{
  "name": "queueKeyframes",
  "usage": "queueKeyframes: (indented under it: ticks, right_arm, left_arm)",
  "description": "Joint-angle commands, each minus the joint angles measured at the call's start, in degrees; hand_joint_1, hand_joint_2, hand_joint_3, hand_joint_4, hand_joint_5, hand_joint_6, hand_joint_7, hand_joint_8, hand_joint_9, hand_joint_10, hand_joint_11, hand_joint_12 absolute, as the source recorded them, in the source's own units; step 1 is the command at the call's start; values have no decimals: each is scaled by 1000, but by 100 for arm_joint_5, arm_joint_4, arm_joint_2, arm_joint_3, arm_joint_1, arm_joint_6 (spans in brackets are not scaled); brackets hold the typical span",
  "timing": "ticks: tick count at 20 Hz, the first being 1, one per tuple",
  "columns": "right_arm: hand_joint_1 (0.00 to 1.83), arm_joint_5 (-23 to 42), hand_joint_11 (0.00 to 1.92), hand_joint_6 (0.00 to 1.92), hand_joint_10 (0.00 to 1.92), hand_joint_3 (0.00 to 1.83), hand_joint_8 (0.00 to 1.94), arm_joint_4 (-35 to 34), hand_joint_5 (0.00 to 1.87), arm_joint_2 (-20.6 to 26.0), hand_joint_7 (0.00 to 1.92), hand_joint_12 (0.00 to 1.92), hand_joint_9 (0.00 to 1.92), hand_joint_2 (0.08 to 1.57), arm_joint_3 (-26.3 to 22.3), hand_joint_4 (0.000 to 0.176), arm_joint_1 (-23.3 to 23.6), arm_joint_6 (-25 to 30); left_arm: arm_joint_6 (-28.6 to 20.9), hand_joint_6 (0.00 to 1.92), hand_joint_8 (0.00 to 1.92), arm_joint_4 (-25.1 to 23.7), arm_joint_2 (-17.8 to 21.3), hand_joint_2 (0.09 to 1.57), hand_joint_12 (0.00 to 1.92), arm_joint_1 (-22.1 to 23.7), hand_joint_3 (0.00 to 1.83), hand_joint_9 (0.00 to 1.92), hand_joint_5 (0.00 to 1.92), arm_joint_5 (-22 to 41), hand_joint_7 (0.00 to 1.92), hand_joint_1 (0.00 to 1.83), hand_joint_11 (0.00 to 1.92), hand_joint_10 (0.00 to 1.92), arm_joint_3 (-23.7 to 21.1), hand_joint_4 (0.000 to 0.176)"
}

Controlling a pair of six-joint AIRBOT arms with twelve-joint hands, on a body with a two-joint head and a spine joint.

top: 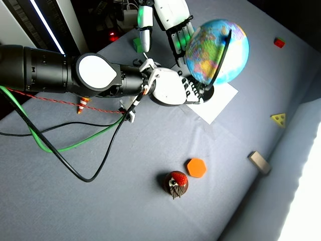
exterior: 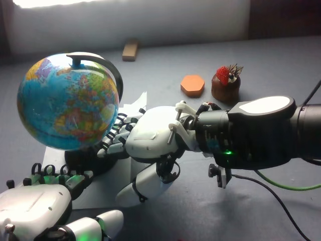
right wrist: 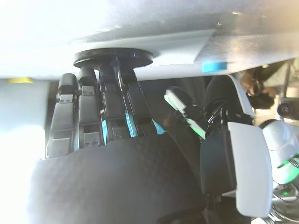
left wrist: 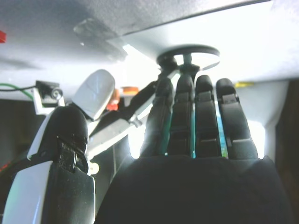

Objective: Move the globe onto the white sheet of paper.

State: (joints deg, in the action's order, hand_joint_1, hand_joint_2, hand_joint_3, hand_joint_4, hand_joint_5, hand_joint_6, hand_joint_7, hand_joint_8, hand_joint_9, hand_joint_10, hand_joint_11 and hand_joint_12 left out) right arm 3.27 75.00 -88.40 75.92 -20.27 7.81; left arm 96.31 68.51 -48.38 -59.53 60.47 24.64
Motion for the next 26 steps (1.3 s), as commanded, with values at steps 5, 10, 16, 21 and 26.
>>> queueKeyframes:
  ticks: [5, 10, 16, 21, 26]
  right_arm:
    - [0, 381, 0, 8, 12, 0, 5, -21, 245, 282, 224, 241, 174, 1106, -146, 0, 107, 202]
    - [0, 375, 0, 4, 12, 0, 3, -20, 241, 510, 227, 277, 181, 1106, -380, 0, 213, 346]
    - [0, 361, 0, 6, 8, 0, 2, -18, 239, 1208, 211, 281, 176, 1108, -911, 0, 108, 770]
    - [0, -833, 0, 3, 6, 2, 0, -17, 234, 2362, 202, 275, 173, 1113, -2184, 0, 303, 1143]
    - [0, -2349, 0, 2, 4, 2, 0, -429, 232, 3155, 196, 269, 172, 1113, -3334, 0, 727, 1120]
  left_arm:
    - [-31, 1, 4, -285, -17, 1167, 72, 5, 0, 118, 131, 394, 152, 0, 13, 4, -12, 0]
    - [-84, 4, 0, -253, -14, 1166, 111, 11, 0, 119, 149, 394, 154, 0, 0, 0, -36, 0]
    - [-51, 4, 1, 65, 9, 1163, 127, 81, 0, 129, 160, 394, 161, 0, 0, 2, -195, 0]
    - [8, 3, 4, 347, 20, 1162, 169, 302, 0, 153, 188, 521, 200, 2, 0, 3, -518, 0]
    - [728, 0, 1, 1088, 5, 1166, 99, 1033, 1, 142, 185, 522, 195, 12, 0, 3, -847, 0]
